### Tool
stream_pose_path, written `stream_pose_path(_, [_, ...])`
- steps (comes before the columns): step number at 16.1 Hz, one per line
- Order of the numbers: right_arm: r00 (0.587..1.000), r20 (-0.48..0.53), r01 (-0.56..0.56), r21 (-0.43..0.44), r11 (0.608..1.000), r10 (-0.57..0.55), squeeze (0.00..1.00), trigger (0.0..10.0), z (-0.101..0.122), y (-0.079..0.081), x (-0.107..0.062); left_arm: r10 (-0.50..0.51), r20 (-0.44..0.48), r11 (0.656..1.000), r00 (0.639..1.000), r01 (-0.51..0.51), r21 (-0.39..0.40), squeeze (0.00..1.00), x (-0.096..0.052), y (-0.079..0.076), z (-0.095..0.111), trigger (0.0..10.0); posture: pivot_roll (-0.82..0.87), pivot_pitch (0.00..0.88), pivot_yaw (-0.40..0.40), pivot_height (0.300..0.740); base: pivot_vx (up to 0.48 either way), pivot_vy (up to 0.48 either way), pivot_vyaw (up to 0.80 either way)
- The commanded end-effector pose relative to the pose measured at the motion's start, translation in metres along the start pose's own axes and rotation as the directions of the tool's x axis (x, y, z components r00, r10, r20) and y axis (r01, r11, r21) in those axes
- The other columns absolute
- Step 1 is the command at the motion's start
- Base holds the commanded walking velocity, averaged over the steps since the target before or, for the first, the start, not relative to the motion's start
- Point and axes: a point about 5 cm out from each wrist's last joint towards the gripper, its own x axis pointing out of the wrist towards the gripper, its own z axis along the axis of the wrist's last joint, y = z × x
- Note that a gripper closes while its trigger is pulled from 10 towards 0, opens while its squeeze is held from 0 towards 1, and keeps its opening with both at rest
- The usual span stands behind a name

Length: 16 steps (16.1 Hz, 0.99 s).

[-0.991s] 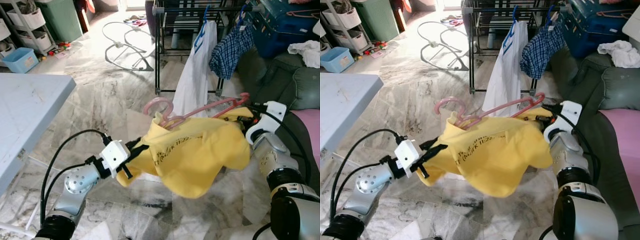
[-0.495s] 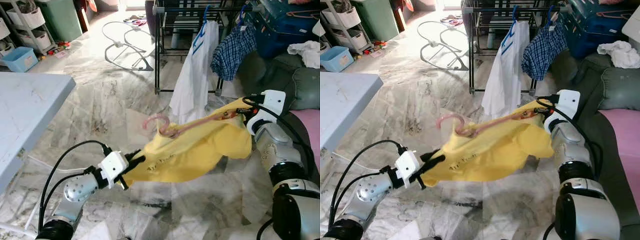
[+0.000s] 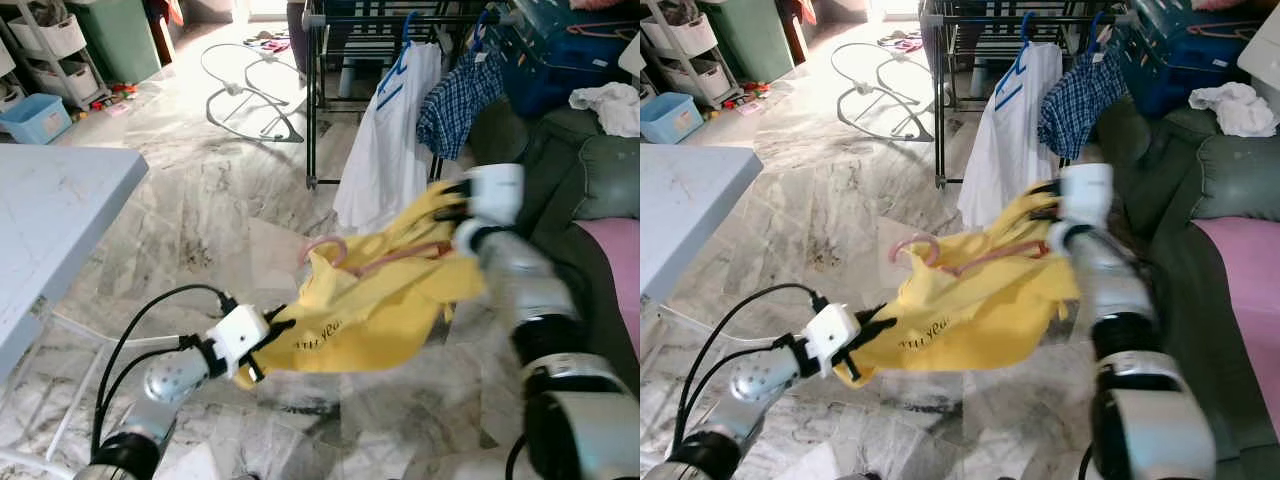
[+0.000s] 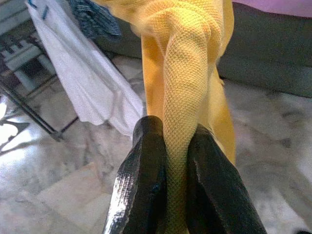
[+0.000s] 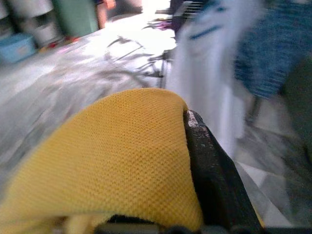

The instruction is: Hang hanger

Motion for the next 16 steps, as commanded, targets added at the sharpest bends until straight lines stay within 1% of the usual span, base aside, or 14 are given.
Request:
stream_pose_path(1, [0.999, 0.000, -0.053, -0.065, 0.996, 0.053, 0.00, 0.0, 0.002, 0.009, 0.000, 0.051, 0.020, 0.999, 0.998, -0.052, 0.016, 0.00, 0.003, 0.007, 0.004, 0.0, -0.12, 0.065, -0.003, 0.740, 0.000, 0.000, 0.00])
stream_pose_path(2, [0.999, -0.003, -0.050, -0.087, 0.995, 0.050, 0.00, 0.0, 0.000, 0.009, 0.000, 0.080, 0.035, 0.997, 0.996, -0.080, 0.008, 0.00, 0.004, 0.011, 0.007, 0.0, -0.12, 0.065, -0.004, 0.740, 0.000, 0.000, 0.00])
stream_pose_path(3, [1.000, -0.010, -0.026, -0.086, 0.996, 0.025, 0.00, 0.0, -0.002, 0.004, -0.001, 0.120, 0.060, 0.993, 0.991, -0.121, 0.007, 0.00, 0.005, 0.016, 0.011, 0.0, -0.12, 0.065, -0.004, 0.740, 0.000, 0.000, 0.00])
stream_pose_path(4, [1.000, -0.014, 0.022, -0.097, 0.995, -0.023, 0.00, 0.0, -0.003, -0.007, -0.004, 0.170, 0.087, 0.985, 0.982, -0.170, -0.008, 0.00, 0.003, 0.023, 0.014, 0.0, -0.12, 0.064, -0.004, 0.740, 0.000, 0.000, 0.00])
stream_pose_path(5, [0.999, -0.018, 0.043, -0.099, 0.994, -0.045, 0.00, 0.0, -0.003, -0.012, -0.006, 0.177, 0.074, 0.984, 0.981, -0.177, -0.006, 0.00, 0.001, 0.026, 0.012, 0.0, -0.12, 0.064, -0.004, 0.740, 0.000, 0.000, 0.00])
stream_pose_path(7, [0.997, -0.008, 0.078, -0.107, 0.991, -0.079, 0.00, 0.0, 0.001, -0.022, -0.009, 0.164, 0.018, 0.986, 0.986, -0.164, 0.035, 0.00, -0.006, 0.026, 0.003, 0.0, -0.12, 0.062, 0.000, 0.740, 0.000, 0.000, 0.00])
stream_pose_path(8, [0.995, -0.002, 0.096, -0.117, 0.988, -0.097, 0.00, 0.0, 0.003, -0.026, -0.010, 0.161, 0.005, 0.985, 0.987, -0.161, 0.055, 0.00, -0.010, 0.027, 0.001, 0.0, -0.12, 0.065, 0.002, 0.740, 0.000, 0.000, 0.00])
stream_pose_path(9, [0.994, -0.004, 0.108, -0.127, 0.986, -0.110, 0.00, 0.0, 0.004, -0.031, -0.011, 0.165, 0.012, 0.985, 0.986, -0.165, 0.052, 0.00, -0.012, 0.029, 0.001, 0.0, -0.12, 0.065, 0.001, 0.740, 0.000, 0.000, 0.00])
stream_pose_path(11, [0.986, -0.012, 0.164, -0.147, 0.975, -0.168, 0.00, 0.0, 0.002, -0.044, -0.016, 0.155, 0.019, 0.986, 0.988, -0.155, 0.060, 0.00, -0.020, 0.033, 0.001, 0.0, -0.12, 0.067, 0.001, 0.740, 0.000, 0.000, 0.00])
stream_pose_path(13, [0.980, -0.014, 0.194, -0.155, 0.969, -0.199, 0.00, 0.0, 0.001, -0.050, -0.019, 0.150, 0.019, 0.987, 0.989, -0.151, 0.059, 0.00, -0.025, 0.035, 0.000, 0.0, -0.12, 0.068, 0.002, 0.740, 0.000, 0.000, 0.00])
stream_pose_path(15, [0.972, -0.019, 0.229, -0.157, 0.961, -0.235, 0.00, 0.0, -0.001, -0.057, -0.021, 0.138, 0.009, 0.987, 0.990, -0.138, 0.080, 0.00, -0.032, 0.037, -0.002, 0.0, -0.12, 0.070, 0.004, 0.740, 0.000, 0.000, 0.00])
stream_pose_path(16, [0.971, -0.019, 0.231, -0.157, 0.960, -0.237, 0.00, 0.0, -0.001, -0.058, -0.022, 0.138, 0.007, 0.987, 0.990, -0.138, 0.081, 0.00, -0.032, 0.038, -0.002, 0.0, -0.12, 0.070, 0.005, 0.740, 0.000, 0.000, 0.00])
